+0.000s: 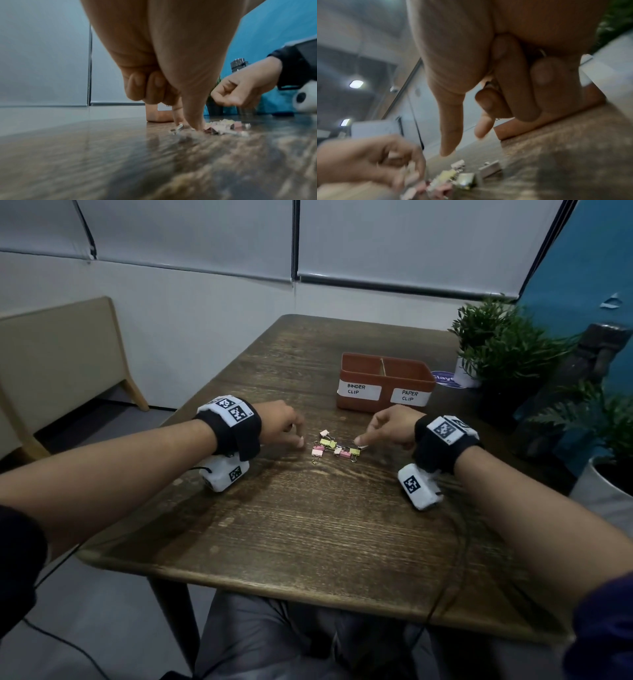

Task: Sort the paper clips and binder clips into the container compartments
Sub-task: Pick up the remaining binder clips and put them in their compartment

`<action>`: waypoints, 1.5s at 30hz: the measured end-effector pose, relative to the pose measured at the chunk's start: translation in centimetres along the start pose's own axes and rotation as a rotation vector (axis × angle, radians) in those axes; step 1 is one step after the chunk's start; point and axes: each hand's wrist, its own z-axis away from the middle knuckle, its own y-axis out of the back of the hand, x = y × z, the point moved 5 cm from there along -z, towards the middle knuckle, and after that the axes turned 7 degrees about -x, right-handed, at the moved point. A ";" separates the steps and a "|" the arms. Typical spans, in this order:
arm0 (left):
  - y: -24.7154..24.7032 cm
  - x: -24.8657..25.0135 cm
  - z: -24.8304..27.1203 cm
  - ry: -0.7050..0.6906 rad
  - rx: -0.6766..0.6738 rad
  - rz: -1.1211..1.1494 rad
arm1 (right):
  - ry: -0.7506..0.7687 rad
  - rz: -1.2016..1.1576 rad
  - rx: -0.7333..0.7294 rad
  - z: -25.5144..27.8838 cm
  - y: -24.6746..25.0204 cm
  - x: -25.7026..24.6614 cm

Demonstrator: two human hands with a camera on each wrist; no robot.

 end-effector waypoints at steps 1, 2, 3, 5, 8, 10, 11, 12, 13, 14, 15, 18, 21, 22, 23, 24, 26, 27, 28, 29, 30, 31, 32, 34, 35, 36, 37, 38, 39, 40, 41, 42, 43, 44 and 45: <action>0.3 0.2 0.1 0.017 0.034 0.067 | 0.015 0.083 0.026 0.1 0.0 -0.3; 0.6 0.4 0.1 0.042 0.071 0.179 | 0.027 0.170 0.050 0.2 0.0 -0.7; 1.0 0.5 0.0 0.071 0.105 0.319 | 0.037 0.229 0.059 0.2 -0.2 -1.1; 1.6 0.6 -0.3 0.122 0.148 0.628 | 0.036 0.283 0.038 0.0 -0.7 -1.6; 1.5 1.1 -0.9 0.170 0.049 1.008 | 0.065 0.379 0.008 -0.4 -1.3 -2.2; 1.3 1.4 -1.3 0.153 -0.005 1.111 | 0.086 0.411 0.002 -0.5 -1.5 -2.5; 1.3 1.5 -1.5 0.123 -0.014 1.123 | 0.086 0.420 0.004 -0.5 -1.6 -2.6; 1.3 1.5 -1.6 0.091 -0.022 1.144 | 0.081 0.427 0.008 -0.6 -1.5 -2.6; 1.1 1.4 -1.8 0.069 -0.030 1.169 | 0.074 0.429 0.014 -0.7 -1.5 -2.5; 0.9 1.1 -1.9 0.066 -0.032 1.194 | 0.065 0.423 0.018 -0.8 -1.5 -2.3; 0.8 0.9 -1.9 0.069 -0.029 1.197 | 0.055 0.410 0.021 -0.8 -1.4 -2.1; 0.7 0.5 -1.6 0.072 0.002 1.053 | 0.032 0.377 0.018 -1.0 -1.2 -1.5; 0.6 1.0 -1.2 0.141 0.014 0.650 | 0.018 0.366 0.006 -1.1 -1.1 -1.3; 0.7 1.2 -1.1 0.189 0.035 0.465 | 0.008 0.358 -0.007 -1.1 -1.1 -1.2; 0.7 1.5 -1.1 0.240 0.056 0.288 | -0.002 0.349 -0.020 -1.1 -1.2 -1.1; 0.8 1.9 -1.1 0.291 0.069 0.144 | -0.009 0.341 -0.030 -1.1 -1.2 -1.1; 0.8 2.9 -1.1 0.376 0.050 0.003 | -0.013 0.338 -0.041 -1.1 -1.2 -1.1; 0.7 3.4 -1.0 0.408 0.027 -0.019 | -0.008 0.344 -0.043 -1.1 -1.3 -1.2; 0.5 3.8 -1.0 0.430 -0.008 -0.041 | -0.002 0.352 -0.044 -1.0 -1.3 -1.3; 0.4 4.3 -1.0 0.439 -0.044 -0.066 | 0.004 0.361 -0.046 -1.0 -1.4 -1.4; 0.3 4.5 -1.2 0.436 -0.080 -0.095 | 0.009 0.371 -0.050 -0.9 -1.4 -1.5; 0.2 4.8 -1.3 0.427 -0.112 -0.116 | 0.015 0.378 -0.052 -0.8 -1.5 -1.5; 0.1 5.0 -1.4 0.420 -0.139 -0.134 | 0.025 0.384 -0.049 -0.6 -1.4 -1.5; -0.1 5.1 -1.6 0.406 -0.174 -0.163 | 0.060 0.371 -0.021 -0.4 -1.1 -1.4; -0.3 5.2 -1.7 0.390 -0.188 -0.174 | 0.074 0.343 0.001 -0.3 -0.8 -1.2; -0.7 5.2 -1.7 0.364 -0.210 -0.185 | 0.077 0.299 0.021 -0.2 -0.3 -0.9; -0.9 5.3 -1.7 0.342 -0.224 -0.196 | 0.068 0.249 0.036 -0.1 0.1 -0.6; -1.1 5.3 -1.6 0.328 -0.233 -0.201 | 0.052 0.201 0.038 -0.1 0.5 -0.3; -1.0 5.2 -1.4 0.320 -0.232 -0.185 | 0.034 0.152 0.025 0.0 0.7 0.0; -0.8 5.0 -1.2 0.316 -0.222 -0.141 | 0.015 0.083 0.008 0.1 0.8 0.2; -0.6 4.6 -1.1 0.316 -0.208 -0.055 | -0.009 -0.014 -0.006 0.1 0.8 0.4; -0.3 4.1 -0.9 0.318 -0.183 0.065 | -0.040 -0.129 -0.015 0.1 0.7 0.7; 0.0 3.5 -0.8 0.329 -0.150 0.242 | -0.075 -0.232 -0.016 0.1 0.7 0.9; 0.0 2.6 -0.9 0.346 -0.117 0.462 | -0.107 -0.309 -0.022 0.1 0.6 1.1; -0.1 1.9 -0.8 0.366 -0.091 0.695 | -0.125 -0.360 -0.046 0.3 0.4 1.1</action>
